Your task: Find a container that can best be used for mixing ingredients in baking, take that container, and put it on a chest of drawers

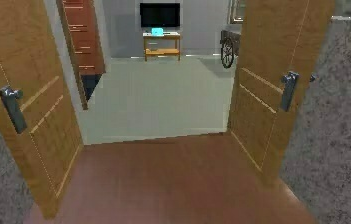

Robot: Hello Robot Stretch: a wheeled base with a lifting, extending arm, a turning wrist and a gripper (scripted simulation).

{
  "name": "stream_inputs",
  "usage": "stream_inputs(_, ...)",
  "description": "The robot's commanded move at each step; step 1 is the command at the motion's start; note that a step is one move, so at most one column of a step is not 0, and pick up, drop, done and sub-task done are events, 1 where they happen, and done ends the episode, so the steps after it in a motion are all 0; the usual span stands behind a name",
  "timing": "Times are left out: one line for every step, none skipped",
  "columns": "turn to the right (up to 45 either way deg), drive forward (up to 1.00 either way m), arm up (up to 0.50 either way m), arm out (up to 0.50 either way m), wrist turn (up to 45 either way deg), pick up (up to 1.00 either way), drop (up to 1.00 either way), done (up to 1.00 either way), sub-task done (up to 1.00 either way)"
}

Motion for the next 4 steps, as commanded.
stream_inputs(0.0, 1.00, 0.00, 0.00, 0.0, 0.00, 0.00, 0.00, 0.00)
stream_inputs(-12.0, 0.00, 0.00, 0.00, 0.0, 0.00, 0.00, 0.00, 0.00)
stream_inputs(0.0, 0.45, 0.00, 0.00, 0.0, 0.00, 0.00, 0.00, 0.00)
stream_inputs(-12.0, 0.00, 0.00, 0.00, 0.0, 0.00, 0.00, 0.00, 0.00)
